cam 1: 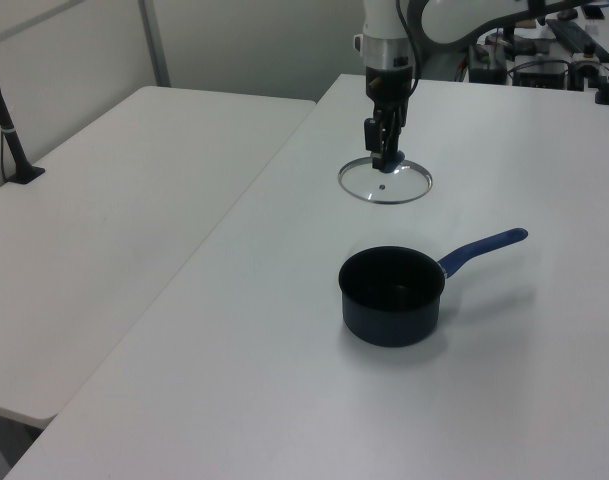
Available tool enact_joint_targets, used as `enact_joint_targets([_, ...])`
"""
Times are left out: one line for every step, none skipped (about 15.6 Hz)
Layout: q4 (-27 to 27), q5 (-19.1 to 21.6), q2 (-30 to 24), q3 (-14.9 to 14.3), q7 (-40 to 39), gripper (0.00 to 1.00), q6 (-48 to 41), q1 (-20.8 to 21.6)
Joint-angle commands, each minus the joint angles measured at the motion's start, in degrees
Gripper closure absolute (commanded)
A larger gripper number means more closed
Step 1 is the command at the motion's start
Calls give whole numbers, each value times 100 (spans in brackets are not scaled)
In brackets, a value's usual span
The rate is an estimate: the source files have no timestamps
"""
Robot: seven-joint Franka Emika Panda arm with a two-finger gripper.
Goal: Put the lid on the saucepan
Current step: 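Carry the lid over the navy saucepan and lower it onto the rim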
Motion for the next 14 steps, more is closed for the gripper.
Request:
enact_joint_targets([61, -6, -5, -48, 560, 70, -119, 875])
enact_joint_targets([-9, -15, 12, -57, 639, 69, -93, 1113])
enact_joint_targets([-71, -24, 30, -57, 700, 69, -75, 1263])
enact_joint_targets([-98, -24, 30, -57, 744, 69, -23, 1369])
enact_joint_targets([-176, -24, 21, -57, 814, 69, 12, 1483])
enact_joint_targets([-203, -33, 39, -57, 902, 69, 74, 1571])
enact_joint_targets([-238, -59, 56, -57, 973, 69, 152, 1633])
enact_joint_targets([-282, -112, 74, -57, 1043, 69, 249, 1642])
enact_joint_targets([-335, -156, 100, -57, 1078, 69, 346, 1642])
enact_joint_targets([-361, -174, 135, -57, 1088, 69, 434, 1651])
enact_joint_targets([-370, -209, 153, -57, 1088, 69, 495, 1642])
enact_joint_targets([-379, -244, 197, -57, 1096, 69, 522, 1642])
enact_joint_targets([-388, -305, 214, -57, 1105, 68, 531, 1642])
enact_joint_targets([-440, -349, 232, -57, 1105, 68, 540, 1642])
